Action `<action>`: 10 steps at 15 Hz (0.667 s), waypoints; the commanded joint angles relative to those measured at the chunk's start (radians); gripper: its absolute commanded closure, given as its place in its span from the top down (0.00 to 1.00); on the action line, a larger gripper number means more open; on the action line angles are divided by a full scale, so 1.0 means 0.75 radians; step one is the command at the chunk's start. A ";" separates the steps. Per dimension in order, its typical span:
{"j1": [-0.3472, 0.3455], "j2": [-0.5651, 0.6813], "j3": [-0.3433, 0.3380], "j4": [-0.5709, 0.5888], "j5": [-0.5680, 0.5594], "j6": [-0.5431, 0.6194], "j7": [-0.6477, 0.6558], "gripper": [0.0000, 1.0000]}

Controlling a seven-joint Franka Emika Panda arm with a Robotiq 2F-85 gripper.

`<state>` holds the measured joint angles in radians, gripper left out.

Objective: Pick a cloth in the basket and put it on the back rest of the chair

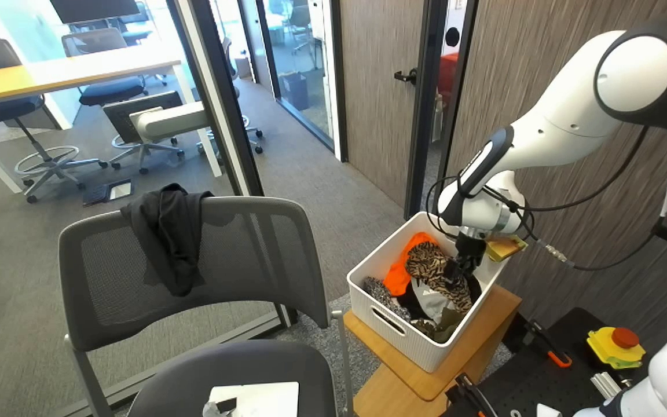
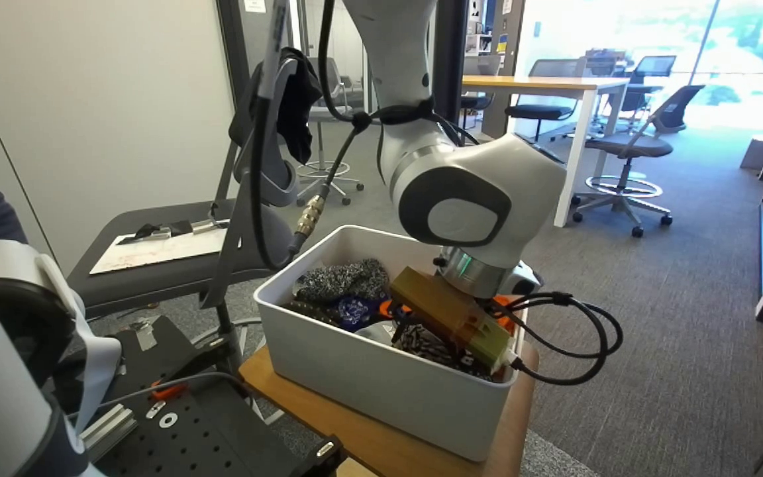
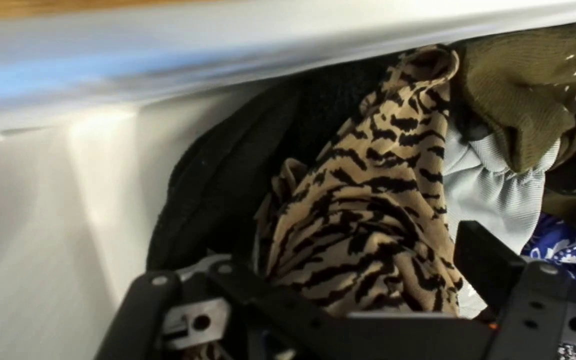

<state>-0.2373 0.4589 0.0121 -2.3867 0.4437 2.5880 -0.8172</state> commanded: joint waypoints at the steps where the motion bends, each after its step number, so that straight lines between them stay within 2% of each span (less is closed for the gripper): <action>1: -0.081 0.028 0.101 0.017 0.025 0.030 -0.032 1.00; 5: -0.109 0.058 0.128 0.031 0.019 0.038 0.000 1.00; 6: -0.112 0.066 0.127 0.038 0.015 0.032 0.016 0.75; 7: -0.117 0.070 0.128 0.043 0.014 0.025 0.021 0.74; 10: -0.137 0.070 0.136 0.049 0.025 0.022 0.024 0.49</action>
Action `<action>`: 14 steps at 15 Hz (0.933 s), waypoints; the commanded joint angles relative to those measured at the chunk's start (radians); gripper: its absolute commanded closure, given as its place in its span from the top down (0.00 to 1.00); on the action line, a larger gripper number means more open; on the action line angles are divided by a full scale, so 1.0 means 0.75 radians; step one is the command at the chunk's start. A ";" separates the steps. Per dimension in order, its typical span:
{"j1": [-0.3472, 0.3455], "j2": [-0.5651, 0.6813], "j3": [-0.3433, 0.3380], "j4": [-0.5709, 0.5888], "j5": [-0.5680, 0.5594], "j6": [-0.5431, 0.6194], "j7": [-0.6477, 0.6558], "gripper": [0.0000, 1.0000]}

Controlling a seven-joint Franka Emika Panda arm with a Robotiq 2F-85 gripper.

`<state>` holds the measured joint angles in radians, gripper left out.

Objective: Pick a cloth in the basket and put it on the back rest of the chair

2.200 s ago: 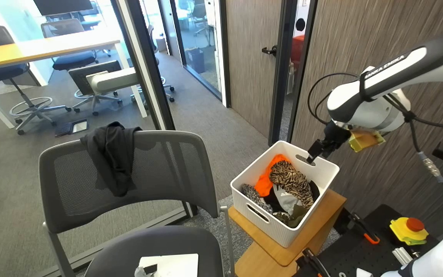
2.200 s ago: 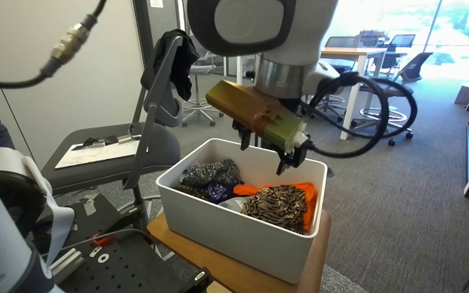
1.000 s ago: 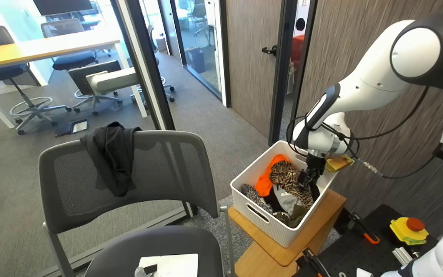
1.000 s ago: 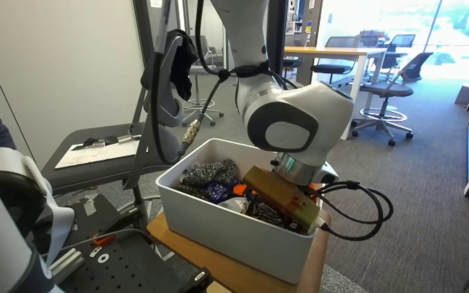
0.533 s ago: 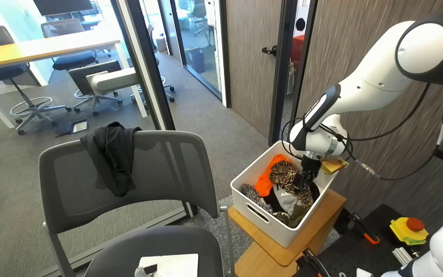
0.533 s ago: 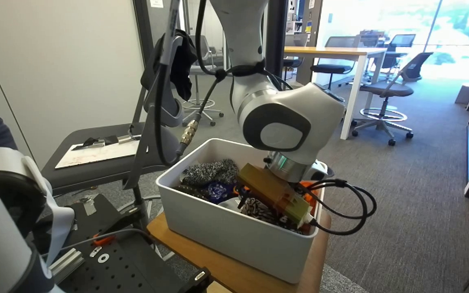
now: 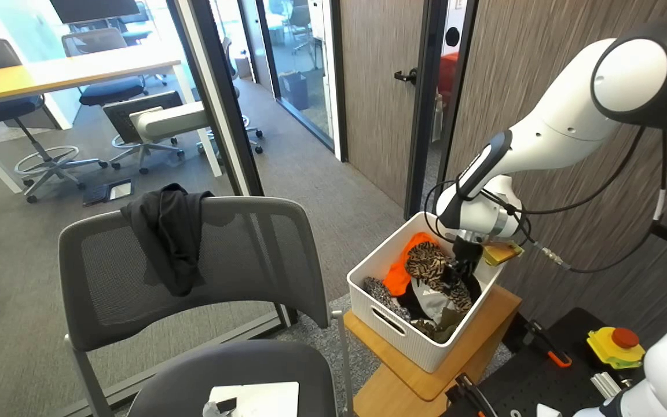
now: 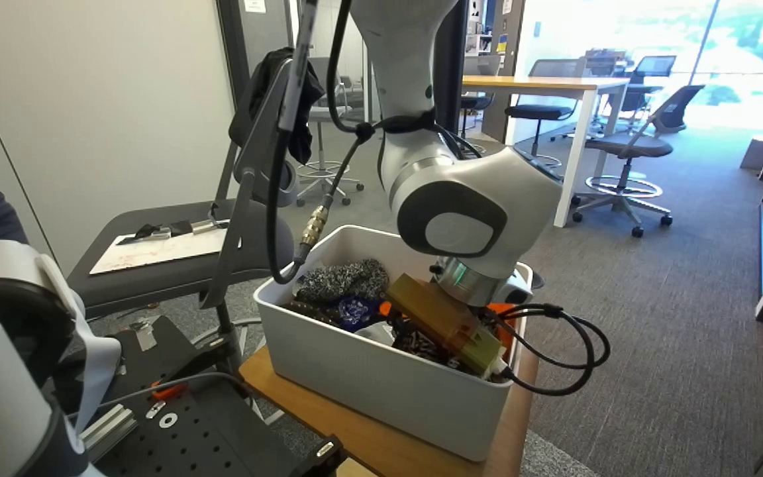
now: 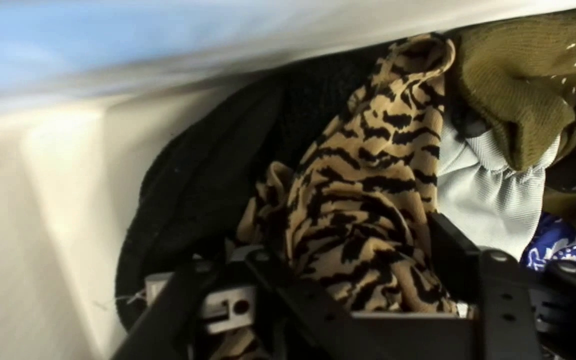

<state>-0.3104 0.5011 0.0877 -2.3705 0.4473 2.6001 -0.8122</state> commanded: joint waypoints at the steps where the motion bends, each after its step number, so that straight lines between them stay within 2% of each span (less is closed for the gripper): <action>1: -0.046 0.013 0.038 0.028 0.024 0.005 0.017 0.42; 5: -0.064 0.010 0.049 0.031 0.035 -0.002 0.018 0.11; 8: -0.086 0.002 0.064 0.032 0.059 -0.022 0.008 0.07; 10: -0.106 -0.017 0.080 0.028 0.087 -0.038 -0.002 0.11; 14: -0.151 -0.165 0.122 -0.024 0.184 -0.113 -0.047 0.09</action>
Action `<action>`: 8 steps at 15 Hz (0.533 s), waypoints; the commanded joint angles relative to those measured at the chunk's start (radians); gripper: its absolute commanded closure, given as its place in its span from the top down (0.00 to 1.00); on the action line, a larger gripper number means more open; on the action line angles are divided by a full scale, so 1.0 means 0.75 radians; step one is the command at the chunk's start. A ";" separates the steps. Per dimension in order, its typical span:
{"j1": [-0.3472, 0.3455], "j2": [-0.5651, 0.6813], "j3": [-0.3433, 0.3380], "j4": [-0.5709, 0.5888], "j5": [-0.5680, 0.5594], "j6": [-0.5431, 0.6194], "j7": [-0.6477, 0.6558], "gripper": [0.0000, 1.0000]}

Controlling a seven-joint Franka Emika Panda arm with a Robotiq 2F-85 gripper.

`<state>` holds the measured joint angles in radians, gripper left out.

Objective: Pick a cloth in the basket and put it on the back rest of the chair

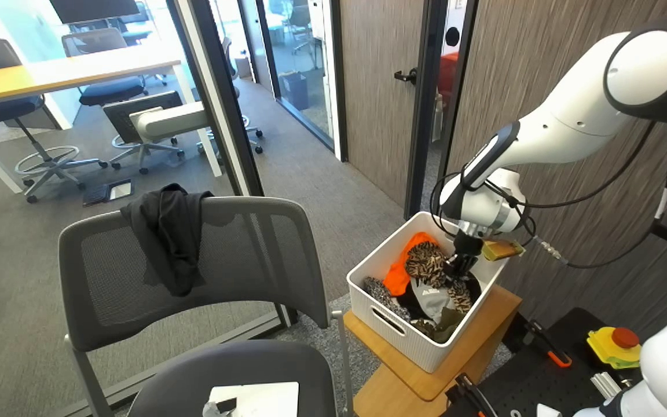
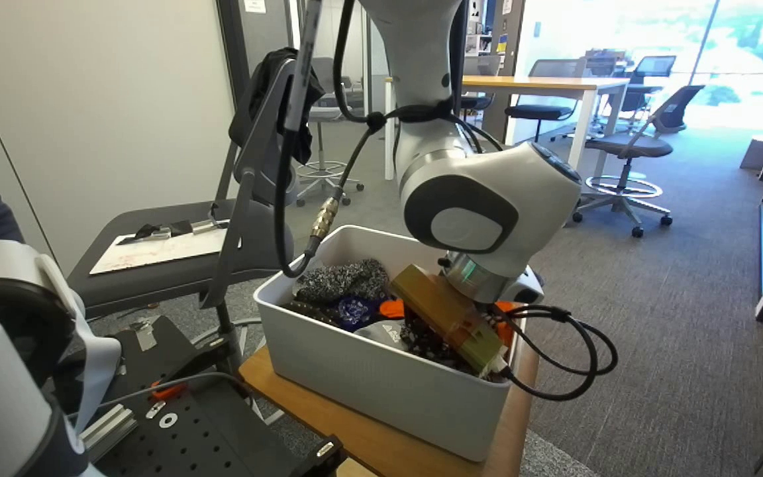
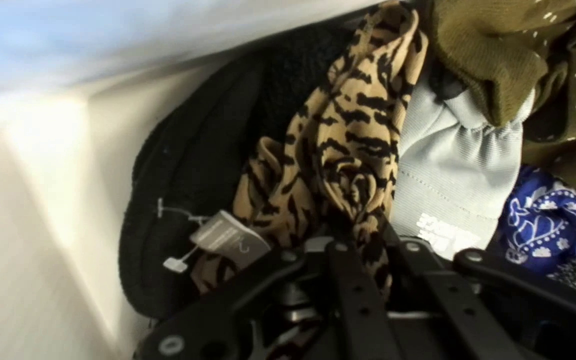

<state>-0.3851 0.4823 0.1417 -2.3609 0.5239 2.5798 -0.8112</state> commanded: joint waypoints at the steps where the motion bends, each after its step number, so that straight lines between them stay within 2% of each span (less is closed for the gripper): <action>1: -0.054 -0.191 0.053 -0.046 0.111 -0.124 -0.064 0.09; 5: 0.035 -0.437 -0.012 -0.078 0.181 -0.280 -0.072 0.09; 8: 0.134 -0.629 -0.072 -0.072 0.152 -0.365 -0.020 0.09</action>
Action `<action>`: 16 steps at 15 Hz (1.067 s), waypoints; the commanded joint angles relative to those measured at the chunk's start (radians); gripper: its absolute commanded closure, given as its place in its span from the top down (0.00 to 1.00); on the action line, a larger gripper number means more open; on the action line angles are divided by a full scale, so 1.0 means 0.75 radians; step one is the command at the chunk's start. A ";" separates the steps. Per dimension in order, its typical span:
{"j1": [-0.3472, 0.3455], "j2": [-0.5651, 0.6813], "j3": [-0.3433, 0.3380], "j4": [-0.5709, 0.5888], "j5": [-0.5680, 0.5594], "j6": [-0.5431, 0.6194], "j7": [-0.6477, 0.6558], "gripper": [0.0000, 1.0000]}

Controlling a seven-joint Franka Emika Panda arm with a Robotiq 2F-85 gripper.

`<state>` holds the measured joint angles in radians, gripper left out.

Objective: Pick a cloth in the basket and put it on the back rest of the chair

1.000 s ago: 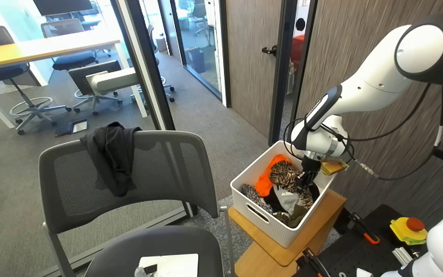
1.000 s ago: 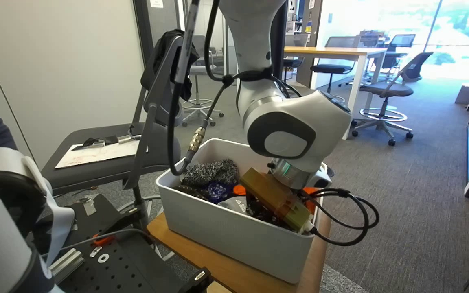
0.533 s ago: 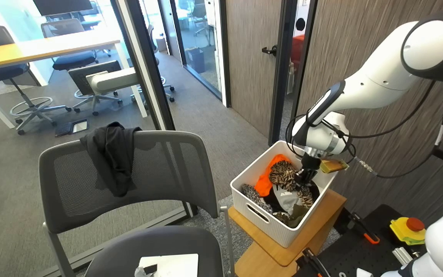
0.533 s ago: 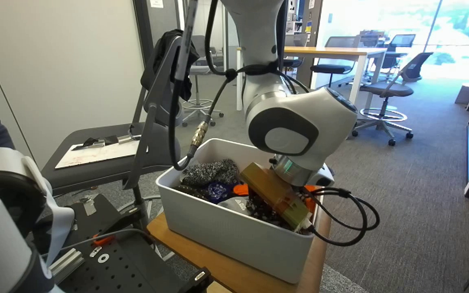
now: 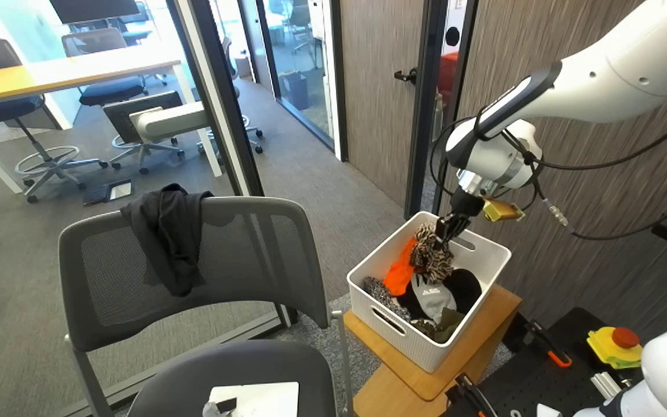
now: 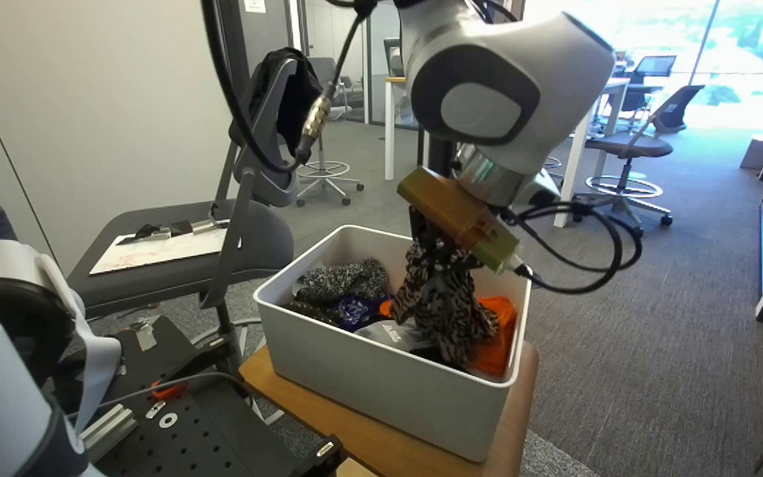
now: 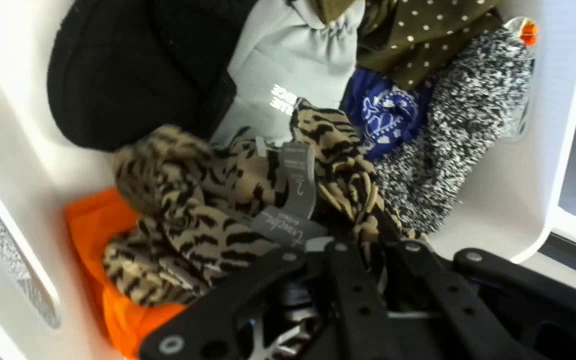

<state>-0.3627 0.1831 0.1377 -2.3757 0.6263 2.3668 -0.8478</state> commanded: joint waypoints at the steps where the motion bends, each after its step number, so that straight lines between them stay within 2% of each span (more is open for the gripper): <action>1: 0.143 -0.285 -0.089 -0.038 -0.012 -0.110 0.058 0.09; 4: 0.259 -0.440 -0.127 0.001 -0.096 -0.145 0.174 0.09; 9: 0.440 -0.602 -0.121 0.156 -0.290 -0.212 0.430 0.09; 12: 0.541 -0.621 -0.107 0.313 -0.373 -0.294 0.550 0.10; 16: 0.648 -0.558 -0.053 0.547 -0.445 -0.386 0.669 0.10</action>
<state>0.0752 -0.2868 0.0813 -2.1101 0.3383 2.1421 -0.4126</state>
